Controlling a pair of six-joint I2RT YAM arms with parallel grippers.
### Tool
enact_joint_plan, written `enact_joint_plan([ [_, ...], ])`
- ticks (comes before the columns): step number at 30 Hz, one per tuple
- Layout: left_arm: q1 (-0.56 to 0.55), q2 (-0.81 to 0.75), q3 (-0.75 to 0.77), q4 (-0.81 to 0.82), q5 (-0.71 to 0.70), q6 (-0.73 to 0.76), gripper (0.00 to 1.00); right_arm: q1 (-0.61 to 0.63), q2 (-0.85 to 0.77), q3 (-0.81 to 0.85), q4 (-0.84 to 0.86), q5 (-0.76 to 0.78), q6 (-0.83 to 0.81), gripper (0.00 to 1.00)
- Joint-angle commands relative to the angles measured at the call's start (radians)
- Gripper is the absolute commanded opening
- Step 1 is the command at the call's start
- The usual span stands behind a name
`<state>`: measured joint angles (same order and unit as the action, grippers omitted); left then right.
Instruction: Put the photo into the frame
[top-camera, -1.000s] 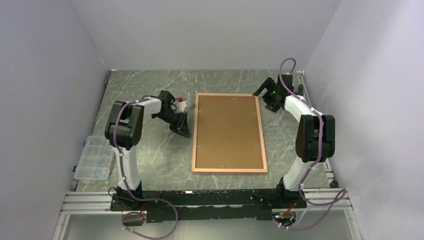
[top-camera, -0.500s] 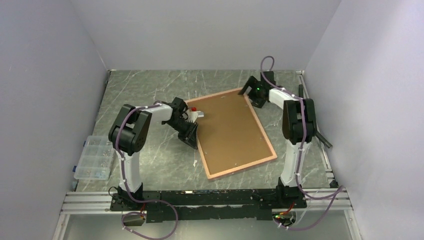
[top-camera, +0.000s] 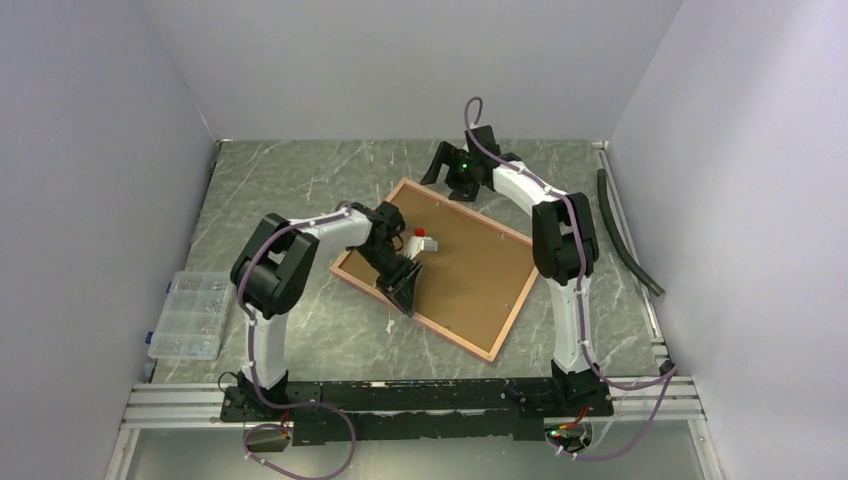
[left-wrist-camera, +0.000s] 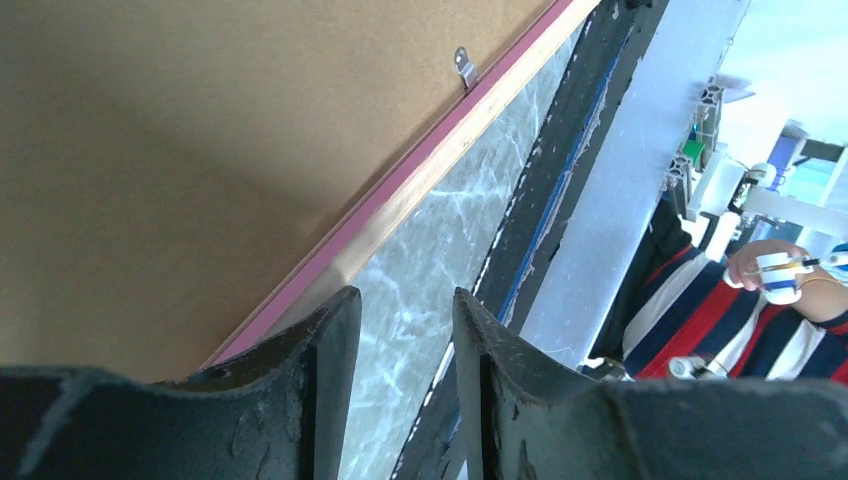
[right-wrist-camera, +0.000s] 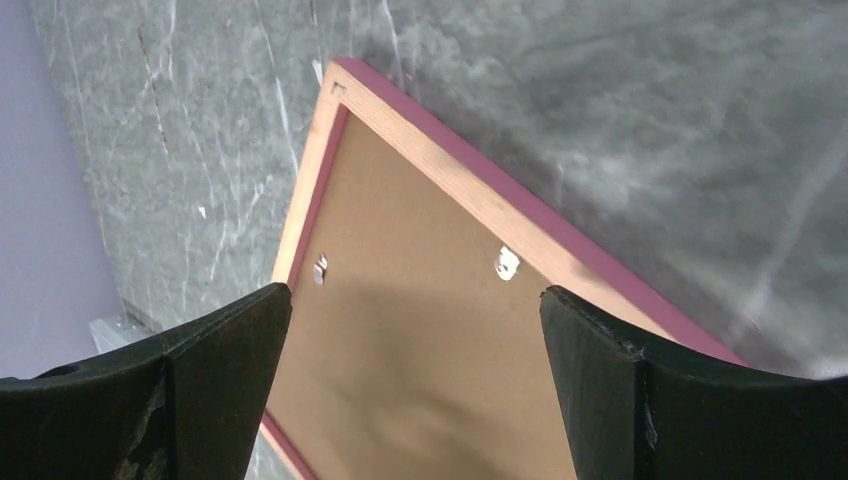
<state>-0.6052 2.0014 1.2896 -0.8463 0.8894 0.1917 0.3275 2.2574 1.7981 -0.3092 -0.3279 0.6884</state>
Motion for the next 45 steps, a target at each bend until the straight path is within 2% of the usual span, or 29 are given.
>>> enact_joint_plan([
  [1,0.116,-0.111,0.101,-0.175,0.012,0.166,0.46,-0.088,-0.214,-0.029,-0.147,0.059,-0.037,1.0],
  [5,0.284,-0.139,0.252,-0.266,-0.006,0.212,0.47,-0.115,-0.389,-0.205,-0.168,0.12,-0.039,1.0],
  [11,0.505,0.01,0.455,-0.121,-0.113,0.025,0.46,-0.1,-0.676,-0.595,-0.163,0.15,0.033,1.0],
  [15,0.553,0.11,0.5,-0.033,-0.094,-0.058,0.46,-0.099,-0.895,-0.885,-0.128,0.128,0.093,1.0],
  [20,0.553,0.178,0.477,0.011,-0.056,-0.095,0.47,-0.103,-1.081,-1.062,-0.201,0.122,0.108,1.0],
  [27,0.55,0.154,0.329,0.071,-0.044,-0.08,0.42,-0.153,-1.155,-1.201,-0.247,0.142,0.101,1.0],
  [31,0.548,0.133,0.263,0.067,-0.042,-0.053,0.37,-0.169,-1.162,-1.212,-0.248,0.158,0.083,1.0],
  [38,0.521,0.081,0.166,0.032,-0.102,0.0,0.26,-0.235,-1.069,-1.215,-0.145,0.113,0.059,1.0],
  [45,0.491,-0.03,0.052,-0.024,-0.072,0.067,0.25,-0.279,-0.869,-1.08,-0.058,0.016,0.019,1.0],
])
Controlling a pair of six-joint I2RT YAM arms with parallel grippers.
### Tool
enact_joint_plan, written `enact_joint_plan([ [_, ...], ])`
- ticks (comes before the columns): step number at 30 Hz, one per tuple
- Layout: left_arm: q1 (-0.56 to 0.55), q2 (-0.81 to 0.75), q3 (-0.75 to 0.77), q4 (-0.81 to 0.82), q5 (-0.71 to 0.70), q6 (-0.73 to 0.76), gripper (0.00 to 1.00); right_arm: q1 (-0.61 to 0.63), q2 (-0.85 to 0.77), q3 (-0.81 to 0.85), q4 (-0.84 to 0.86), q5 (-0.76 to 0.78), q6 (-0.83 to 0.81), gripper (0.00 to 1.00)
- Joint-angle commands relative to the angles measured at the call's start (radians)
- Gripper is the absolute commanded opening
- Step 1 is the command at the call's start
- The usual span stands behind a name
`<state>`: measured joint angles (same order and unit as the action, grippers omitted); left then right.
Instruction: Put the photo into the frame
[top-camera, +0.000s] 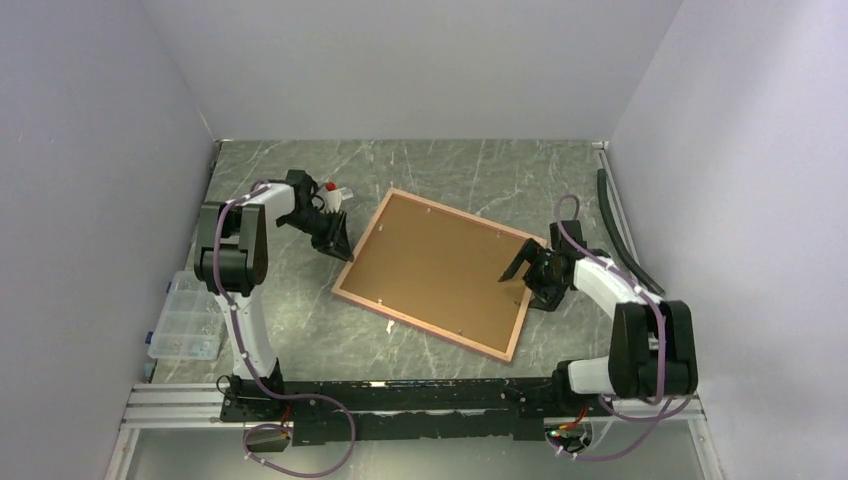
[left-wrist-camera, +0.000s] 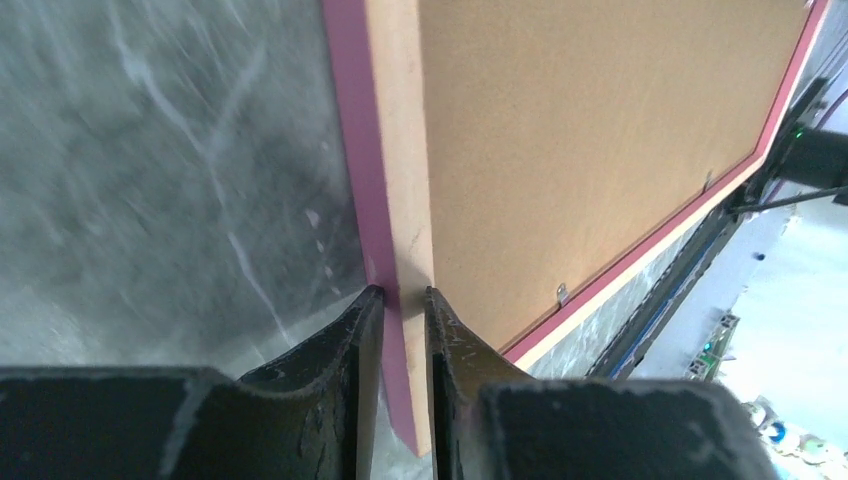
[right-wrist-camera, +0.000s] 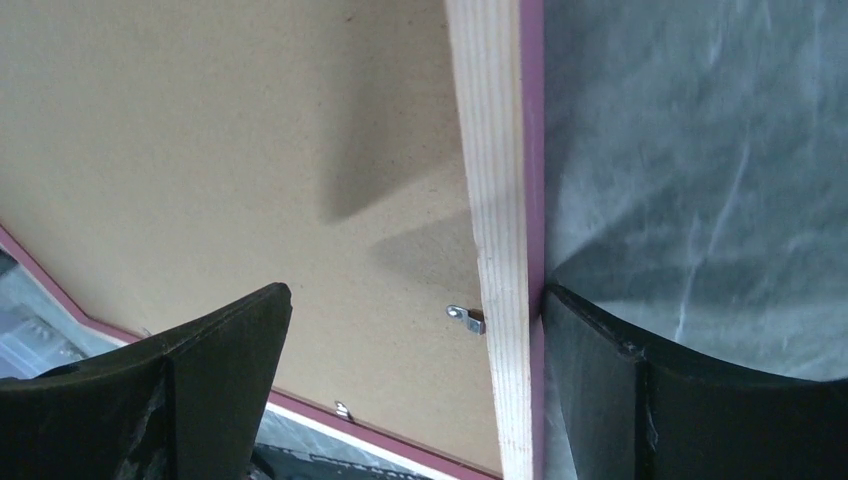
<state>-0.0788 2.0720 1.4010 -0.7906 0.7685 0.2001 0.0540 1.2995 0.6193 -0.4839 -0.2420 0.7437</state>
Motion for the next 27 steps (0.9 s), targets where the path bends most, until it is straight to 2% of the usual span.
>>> enact_joint_plan([
  [1,-0.042,-0.119,-0.078,-0.089,0.055,0.069,0.25,-0.008,0.108,0.124,0.115,-0.069,-0.043,1.0],
  [9,-0.077,-0.179,-0.175,-0.11,0.109,0.081,0.27,-0.049,0.243,0.339,0.026,0.027,-0.088,1.0],
  [13,-0.069,-0.192,-0.171,-0.098,0.108,0.061,0.29,-0.05,0.186,0.37,-0.008,0.115,-0.074,1.0],
  [16,-0.038,-0.199,-0.145,-0.096,0.155,0.035,0.33,-0.035,0.12,0.338,0.067,0.054,-0.025,0.99],
  [20,0.019,-0.175,-0.09,-0.042,0.173,-0.026,0.35,0.088,0.131,0.394,0.081,0.033,0.006,0.98],
  [27,0.032,-0.043,-0.03,0.063,0.203,-0.127,0.34,0.325,0.328,0.56,0.144,-0.004,0.055,0.88],
])
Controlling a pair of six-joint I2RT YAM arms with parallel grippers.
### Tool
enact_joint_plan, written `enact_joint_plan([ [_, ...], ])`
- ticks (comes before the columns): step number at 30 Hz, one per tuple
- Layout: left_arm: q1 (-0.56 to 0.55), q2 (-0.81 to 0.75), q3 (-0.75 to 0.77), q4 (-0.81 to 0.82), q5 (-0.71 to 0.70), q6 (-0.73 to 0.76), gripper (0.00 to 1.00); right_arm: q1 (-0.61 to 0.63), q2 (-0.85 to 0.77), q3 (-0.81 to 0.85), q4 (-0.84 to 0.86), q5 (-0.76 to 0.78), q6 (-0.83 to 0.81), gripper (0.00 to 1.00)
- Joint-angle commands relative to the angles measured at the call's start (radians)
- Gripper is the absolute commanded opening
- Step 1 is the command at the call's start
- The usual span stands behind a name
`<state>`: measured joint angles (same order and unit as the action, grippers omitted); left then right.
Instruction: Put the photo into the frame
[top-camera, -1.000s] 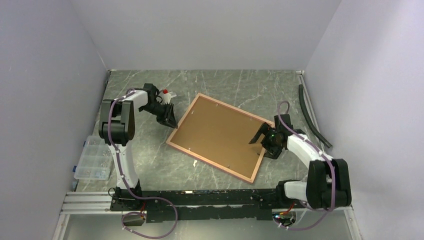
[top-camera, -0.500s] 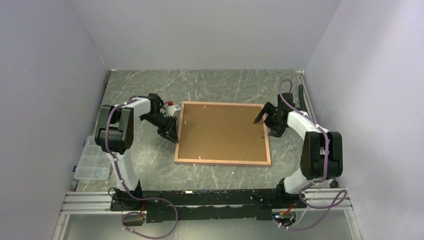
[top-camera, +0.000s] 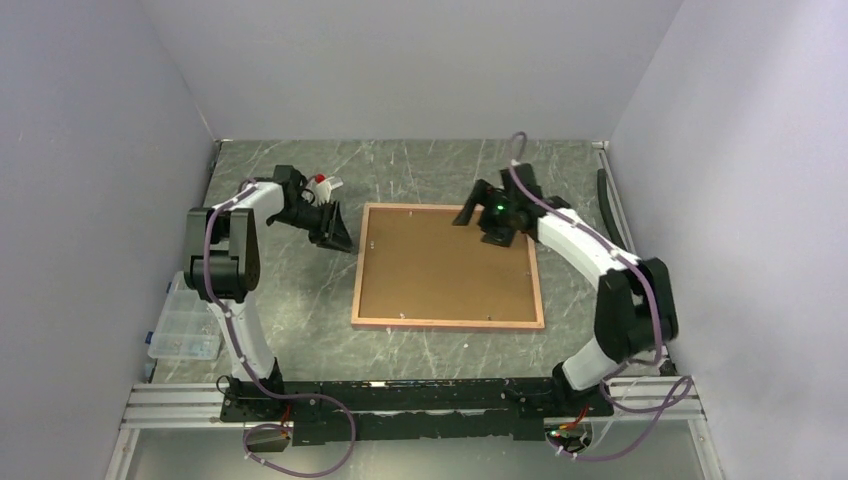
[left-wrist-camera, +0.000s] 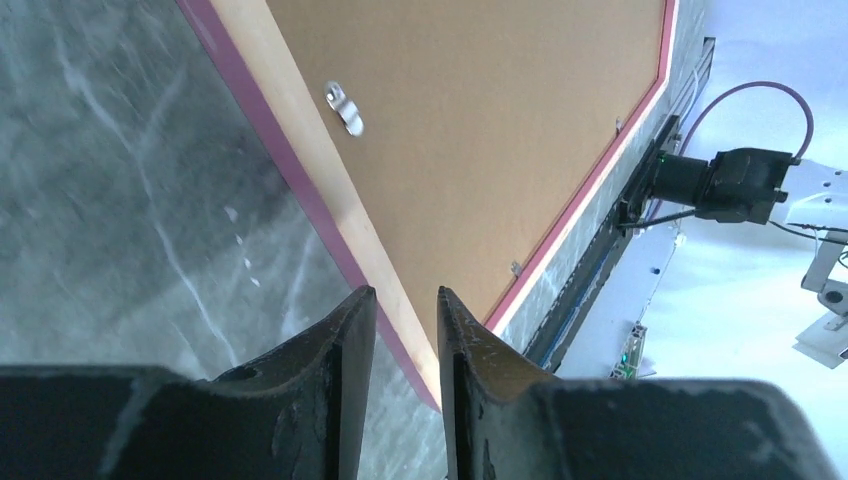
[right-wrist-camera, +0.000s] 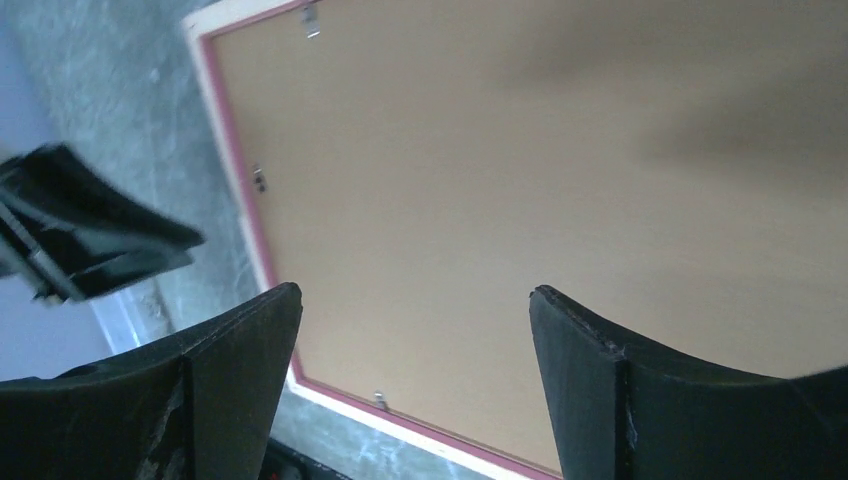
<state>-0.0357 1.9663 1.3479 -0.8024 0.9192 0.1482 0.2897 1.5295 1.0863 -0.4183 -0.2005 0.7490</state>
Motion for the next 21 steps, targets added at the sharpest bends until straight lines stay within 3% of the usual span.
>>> enact_joint_plan([
  [1,-0.01,0.074,0.024,0.085,0.052,-0.082,0.34,0.116,0.136,0.122,0.09,-0.055,0.058,0.88],
  [12,-0.035,0.141,0.011,0.127,0.006,-0.109,0.24,0.297,0.545,0.507,0.12,-0.187,0.114,0.78],
  [21,-0.038,0.165,0.004,0.129,-0.027,-0.112,0.17,0.358,0.692,0.603,0.136,-0.208,0.157,0.73],
])
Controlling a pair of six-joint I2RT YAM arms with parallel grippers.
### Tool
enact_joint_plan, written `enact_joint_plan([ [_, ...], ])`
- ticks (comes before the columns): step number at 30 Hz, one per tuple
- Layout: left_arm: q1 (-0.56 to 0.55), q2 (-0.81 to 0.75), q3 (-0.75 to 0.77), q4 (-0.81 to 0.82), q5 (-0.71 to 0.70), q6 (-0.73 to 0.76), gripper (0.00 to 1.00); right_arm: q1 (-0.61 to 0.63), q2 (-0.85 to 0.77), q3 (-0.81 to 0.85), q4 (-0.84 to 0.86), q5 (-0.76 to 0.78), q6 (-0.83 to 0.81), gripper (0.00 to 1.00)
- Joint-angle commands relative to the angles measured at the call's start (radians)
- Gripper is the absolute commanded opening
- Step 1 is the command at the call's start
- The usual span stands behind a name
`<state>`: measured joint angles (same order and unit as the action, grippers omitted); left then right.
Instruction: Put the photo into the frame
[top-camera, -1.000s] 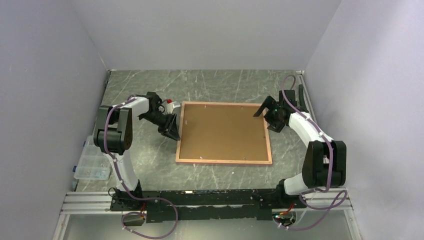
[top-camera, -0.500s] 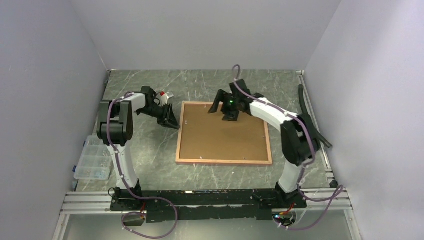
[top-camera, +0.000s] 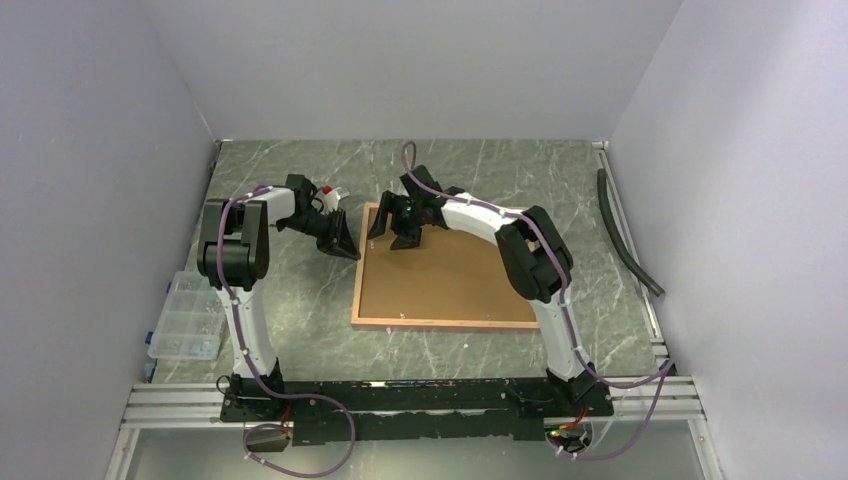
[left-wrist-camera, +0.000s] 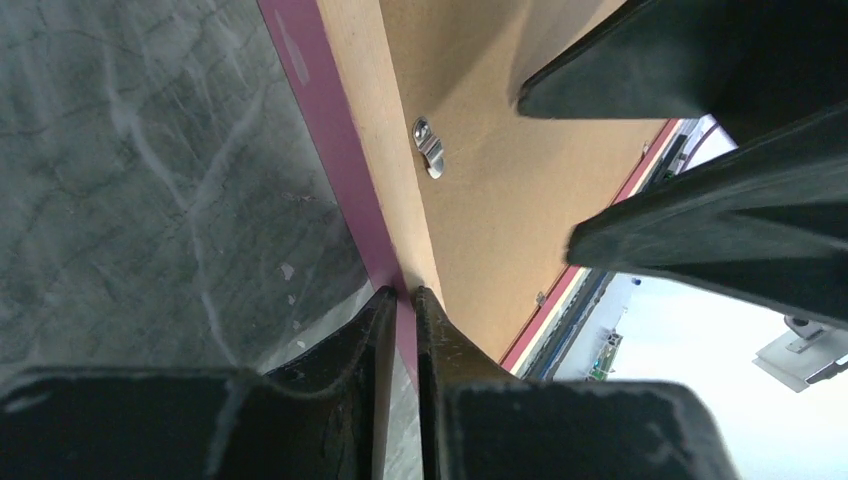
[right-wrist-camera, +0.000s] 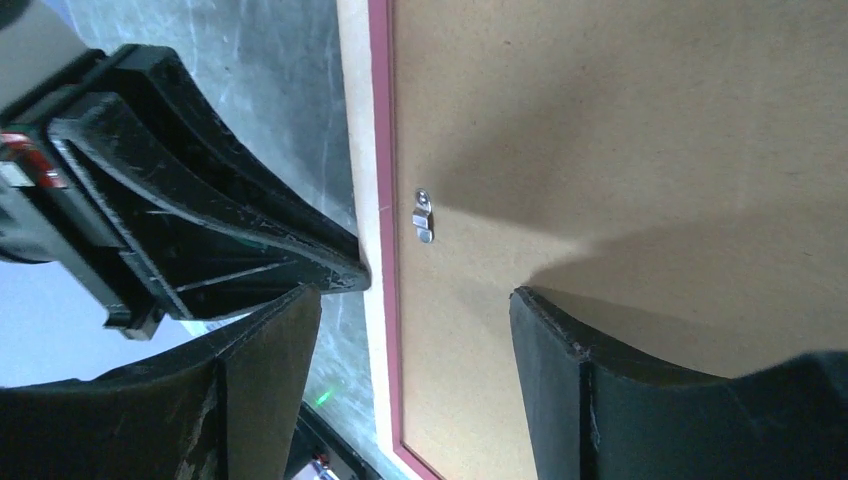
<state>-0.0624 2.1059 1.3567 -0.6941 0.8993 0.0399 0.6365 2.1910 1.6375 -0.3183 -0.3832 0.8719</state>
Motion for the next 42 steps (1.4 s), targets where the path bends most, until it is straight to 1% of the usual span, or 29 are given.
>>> enact_joint_plan([
  [1,-0.011,0.026,-0.008,0.024,-0.003,-0.005,0.16,0.015,0.039,0.052,0.04,-0.025,0.038,0.72],
  [12,-0.012,0.01,-0.021,0.035,0.004,-0.017,0.13,0.021,0.103,0.091,0.045,-0.028,0.059,0.62],
  [28,-0.014,-0.001,-0.018,0.043,0.008,-0.028,0.12,0.049,0.137,0.151,0.045,-0.06,0.087,0.61],
  [42,-0.014,-0.01,-0.019,0.045,0.011,-0.032,0.12,0.062,0.16,0.165,0.059,-0.06,0.11,0.61],
])
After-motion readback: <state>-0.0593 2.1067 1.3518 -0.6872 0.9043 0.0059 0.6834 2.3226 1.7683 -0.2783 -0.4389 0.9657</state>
